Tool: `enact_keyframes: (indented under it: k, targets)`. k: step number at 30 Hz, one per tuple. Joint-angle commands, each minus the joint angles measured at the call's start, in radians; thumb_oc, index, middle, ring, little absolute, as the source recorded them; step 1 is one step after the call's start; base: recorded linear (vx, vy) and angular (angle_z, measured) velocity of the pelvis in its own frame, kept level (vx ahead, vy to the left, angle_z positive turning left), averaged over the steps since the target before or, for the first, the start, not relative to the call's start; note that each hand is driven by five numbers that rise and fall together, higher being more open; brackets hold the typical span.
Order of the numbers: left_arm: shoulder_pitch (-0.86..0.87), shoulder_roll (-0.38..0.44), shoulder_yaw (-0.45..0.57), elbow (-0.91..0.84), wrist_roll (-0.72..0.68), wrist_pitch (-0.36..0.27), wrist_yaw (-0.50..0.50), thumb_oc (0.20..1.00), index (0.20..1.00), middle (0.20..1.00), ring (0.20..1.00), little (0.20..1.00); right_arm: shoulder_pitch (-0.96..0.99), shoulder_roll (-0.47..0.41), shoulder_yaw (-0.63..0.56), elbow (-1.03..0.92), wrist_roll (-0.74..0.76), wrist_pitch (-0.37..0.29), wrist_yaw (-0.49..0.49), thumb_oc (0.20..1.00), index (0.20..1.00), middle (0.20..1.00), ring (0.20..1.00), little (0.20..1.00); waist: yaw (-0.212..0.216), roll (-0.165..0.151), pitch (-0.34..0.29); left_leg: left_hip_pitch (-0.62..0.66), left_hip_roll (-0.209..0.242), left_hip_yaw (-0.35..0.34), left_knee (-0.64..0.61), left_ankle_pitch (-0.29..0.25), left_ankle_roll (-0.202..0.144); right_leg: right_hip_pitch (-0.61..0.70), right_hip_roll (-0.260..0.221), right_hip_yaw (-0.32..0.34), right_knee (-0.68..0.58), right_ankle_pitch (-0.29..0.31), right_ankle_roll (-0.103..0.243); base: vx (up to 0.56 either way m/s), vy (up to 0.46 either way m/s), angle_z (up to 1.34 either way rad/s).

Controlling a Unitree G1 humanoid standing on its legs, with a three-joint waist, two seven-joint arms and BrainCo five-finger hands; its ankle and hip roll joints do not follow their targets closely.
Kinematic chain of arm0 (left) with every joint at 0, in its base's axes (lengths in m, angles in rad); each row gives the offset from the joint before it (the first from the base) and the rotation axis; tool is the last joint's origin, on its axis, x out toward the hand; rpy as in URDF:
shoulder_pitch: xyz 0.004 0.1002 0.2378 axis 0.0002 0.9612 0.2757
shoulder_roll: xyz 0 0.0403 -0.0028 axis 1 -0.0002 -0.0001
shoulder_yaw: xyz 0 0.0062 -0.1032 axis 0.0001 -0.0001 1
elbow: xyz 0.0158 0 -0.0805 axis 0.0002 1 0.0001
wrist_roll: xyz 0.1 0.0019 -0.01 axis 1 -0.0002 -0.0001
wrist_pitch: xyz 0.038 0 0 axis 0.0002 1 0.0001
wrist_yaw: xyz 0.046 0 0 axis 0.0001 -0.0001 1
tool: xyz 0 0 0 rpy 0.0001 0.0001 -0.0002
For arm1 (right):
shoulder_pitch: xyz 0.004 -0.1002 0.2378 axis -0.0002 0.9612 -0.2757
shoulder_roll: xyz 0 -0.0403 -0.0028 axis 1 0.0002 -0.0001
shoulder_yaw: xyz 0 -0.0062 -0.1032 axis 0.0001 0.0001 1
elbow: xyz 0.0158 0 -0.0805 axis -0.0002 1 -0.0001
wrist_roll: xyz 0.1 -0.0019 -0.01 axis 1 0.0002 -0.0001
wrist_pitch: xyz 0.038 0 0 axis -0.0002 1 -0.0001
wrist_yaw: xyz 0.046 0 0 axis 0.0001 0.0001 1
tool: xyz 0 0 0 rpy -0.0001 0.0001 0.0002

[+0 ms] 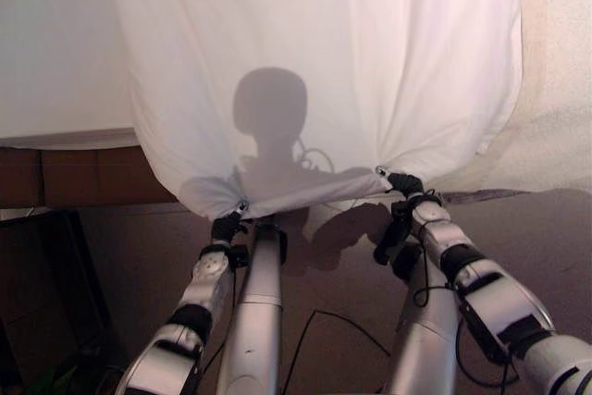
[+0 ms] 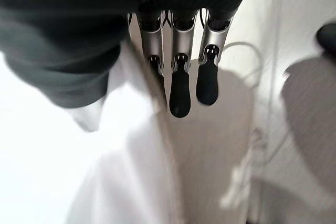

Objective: Make the bed

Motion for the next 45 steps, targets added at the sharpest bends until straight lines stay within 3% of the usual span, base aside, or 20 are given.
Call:
enact_keyframes:
  k: [1,9,22,23,26,27,30,33,37,38,39,40,44,45]
  targets:
    - [0.174,0.019,-0.023,0.102,0.080,0.085,0.030,1.000,1.000,1.000,1.000,1.000,0.157,-0.069,-0.009,0.089,-0.064,0.083,-0.044,1.000,1.000,1.000,1.000,1.000,0.003,-0.021,-0.017,-0.065,-0.036,0.019,0.002,-0.012,0.122,-0.057,0.031,0.036,-0.101,0.083,0.008,0.00,0.000,-0.05]
    - [0.194,0.035,-0.057,0.130,0.173,0.113,0.002,1.000,1.000,1.000,1.000,1.000,0.183,-0.074,0.001,0.131,-0.101,0.109,-0.016,1.000,1.000,1.000,1.000,1.000,-0.002,-0.032,-0.017,-0.033,-0.031,0.031,-0.027,-0.011,0.125,-0.026,0.041,0.036,-0.134,0.097,0.010,-0.01,-0.005,-0.03]
    - [0.215,0.039,-0.061,0.140,0.191,0.112,-0.008,1.000,1.000,1.000,1.000,1.000,0.196,-0.094,0.012,0.153,-0.169,0.123,-0.027,1.000,1.000,1.000,1.000,1.000,-0.013,-0.044,-0.017,-0.051,-0.029,0.016,-0.040,-0.003,0.132,-0.044,0.053,0.045,-0.161,0.111,0.010,-0.02,-0.009,-0.05]
    - [0.222,0.041,-0.049,0.119,0.186,0.103,0.011,1.000,1.000,1.000,1.000,1.000,0.204,-0.094,-0.001,0.151,-0.158,0.118,-0.040,1.000,1.000,1.000,1.000,1.000,-0.013,-0.045,-0.017,-0.047,-0.027,0.015,-0.047,-0.001,0.131,-0.041,0.054,0.043,-0.166,0.114,0.011,0.01,-0.034,-0.04]
    - [0.320,0.042,0.037,-0.177,0.111,0.032,0.153,1.000,1.000,1.000,1.000,1.000,0.276,-0.078,-0.093,0.010,-0.095,0.057,-0.176,1.000,1.000,1.000,1.000,1.000,-0.008,-0.037,-0.017,-0.008,-0.019,0.019,-0.086,0.004,0.124,-0.006,0.056,0.032,-0.192,0.116,0.019,0.00,-0.012,-0.01]
    - [0.321,0.042,0.036,-0.177,0.111,0.032,0.153,1.000,1.000,1.000,1.000,1.000,0.276,-0.078,-0.093,0.009,-0.095,0.057,-0.176,1.000,1.000,1.000,1.000,1.000,-0.008,-0.037,-0.017,-0.008,-0.019,0.019,-0.086,0.004,0.124,-0.005,0.056,0.032,-0.192,0.116,0.019,0.00,0.000,0.00]
    - [0.433,0.049,0.111,-0.428,0.184,-0.021,0.319,1.000,1.000,1.000,1.000,1.000,0.391,-0.052,-0.200,-0.227,-0.082,-0.019,-0.331,1.000,1.000,1.000,1.000,1.000,-0.008,-0.028,-0.017,0.064,-0.011,0.021,-0.138,0.007,0.115,0.065,0.051,0.015,-0.227,0.114,0.032,0.01,-0.010,-0.01]
    - [0.492,0.058,0.172,-0.561,0.307,-0.038,0.477,1.000,1.000,1.000,1.000,1.000,0.473,-0.041,-0.269,-0.406,-0.137,-0.068,-0.478,1.000,1.000,1.000,1.000,1.000,-0.010,-0.022,-0.017,0.155,-0.003,0.027,-0.192,0.011,0.106,0.152,0.044,-0.004,-0.263,0.116,0.044,0.03,-0.008,0.02]
    - [0.510,0.057,0.232,-0.656,0.373,-0.051,0.640,1.000,1.000,1.000,1.000,1.000,0.512,-0.025,-0.345,-0.517,-0.171,-0.098,-0.638,1.000,1.000,1.000,1.000,1.000,-0.006,-0.011,-0.017,0.317,0.013,0.038,-0.265,0.016,0.093,0.309,0.037,-0.022,-0.316,0.120,0.056,0.11,-0.010,0.06]
    - [0.521,0.059,0.262,-0.695,0.388,-0.049,0.681,1.000,1.000,1.000,1.000,1.000,0.528,-0.018,-0.372,-0.554,-0.171,-0.098,-0.677,1.000,1.000,1.000,1.000,1.000,-0.001,-0.004,-0.017,0.412,0.020,0.040,-0.307,0.019,0.088,0.401,0.035,-0.035,-0.344,0.118,0.062,0.14,-0.006,0.05]
    - [0.525,0.059,0.262,-0.697,0.389,-0.048,0.682,1.000,1.000,1.000,1.000,1.000,0.532,-0.016,-0.371,-0.557,-0.172,-0.097,-0.679,1.000,1.000,1.000,1.000,1.000,-0.002,-0.003,-0.017,0.418,0.021,0.039,-0.312,0.020,0.087,0.409,0.036,-0.038,-0.348,0.119,0.062,0.15,0.008,0.03]
    - [0.510,0.057,0.300,-0.712,0.376,-0.064,0.714,1.000,1.000,1.000,1.000,1.000,0.532,-0.015,-0.382,-0.605,-0.198,-0.095,-0.711,1.000,1.000,1.000,1.000,1.000,0.004,0.004,-0.017,0.493,0.027,0.043,-0.350,0.057,0.085,0.491,0.030,-0.063,-0.394,0.143,0.054,0.05,0.010,0.02]
    - [0.504,0.053,0.327,-0.725,0.363,-0.084,0.742,1.000,1.000,1.000,1.000,1.000,0.529,-0.005,-0.397,-0.645,-0.215,-0.098,-0.750,1.000,1.000,1.000,1.000,1.000,0.012,0.021,-0.017,0.604,0.041,0.032,-0.396,0.071,0.075,0.620,0.035,-0.095,-0.442,0.137,0.060,0.15,-0.013,0.01]
    - [0.506,0.057,0.334,-0.731,0.378,-0.085,0.751,1.000,1.000,1.000,1.000,1.000,0.526,0.000,-0.419,-0.659,-0.228,-0.094,-0.771,1.000,1.000,1.000,1.000,1.000,0.022,0.037,-0.017,0.687,0.041,0.027,-0.431,0.077,0.075,0.709,0.035,-0.120,-0.464,0.130,0.067,0.18,-0.011,0.04]
